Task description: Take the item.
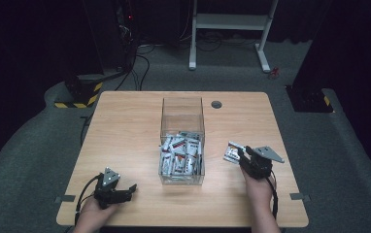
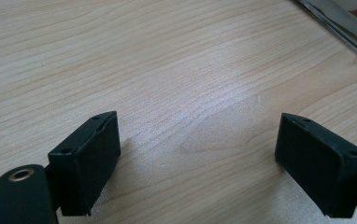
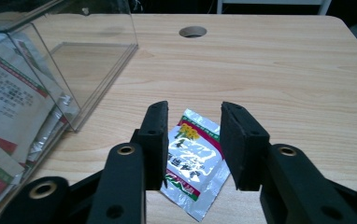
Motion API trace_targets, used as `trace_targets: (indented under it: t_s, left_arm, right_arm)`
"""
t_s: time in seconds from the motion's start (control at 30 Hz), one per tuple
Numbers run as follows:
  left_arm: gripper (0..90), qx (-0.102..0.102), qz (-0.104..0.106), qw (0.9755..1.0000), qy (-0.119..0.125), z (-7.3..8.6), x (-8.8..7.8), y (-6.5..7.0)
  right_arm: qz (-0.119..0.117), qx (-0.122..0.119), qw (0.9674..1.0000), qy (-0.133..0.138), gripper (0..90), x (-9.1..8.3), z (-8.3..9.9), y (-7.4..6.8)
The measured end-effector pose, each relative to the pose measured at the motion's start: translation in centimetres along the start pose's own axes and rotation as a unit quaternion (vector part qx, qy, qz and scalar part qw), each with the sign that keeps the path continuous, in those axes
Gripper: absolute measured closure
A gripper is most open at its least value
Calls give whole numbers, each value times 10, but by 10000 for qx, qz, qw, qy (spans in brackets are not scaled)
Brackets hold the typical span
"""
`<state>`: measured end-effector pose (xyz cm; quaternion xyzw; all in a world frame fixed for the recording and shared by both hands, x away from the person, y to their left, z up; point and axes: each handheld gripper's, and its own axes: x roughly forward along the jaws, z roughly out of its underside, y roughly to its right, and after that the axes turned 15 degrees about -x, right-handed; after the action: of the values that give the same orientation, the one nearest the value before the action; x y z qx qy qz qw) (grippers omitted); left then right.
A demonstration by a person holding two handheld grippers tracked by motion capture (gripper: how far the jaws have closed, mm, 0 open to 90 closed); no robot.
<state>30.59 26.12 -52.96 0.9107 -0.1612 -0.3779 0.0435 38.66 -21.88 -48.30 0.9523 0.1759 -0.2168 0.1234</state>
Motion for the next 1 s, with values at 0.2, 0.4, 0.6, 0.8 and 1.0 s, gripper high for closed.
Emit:
trace_targets:
  t_s: [0.2,0.4,0.6,0.8,1.0]
  left_arm:
    - [144,19,0,10000,-6,0,0,0]
    - [143,43,22,10000,-33,0,-1,-1]
    - [142,53,39,10000,-38,0,-1,-1]
    - [142,63,62,10000,-44,0,-1,-1]
    - [142,54,78,9999,-46,0,0,-1]
  right_arm:
    - [-106,-115,9999,52,575,-6,-6,-10]
    - [-229,-285,9993,75,522,-12,-11,-25]
    - [-446,-367,9983,15,449,-16,-14,-39]
    - [-606,-551,9965,-150,392,-17,-8,-51]
    - [-746,-659,9941,-421,346,-18,4,-60]
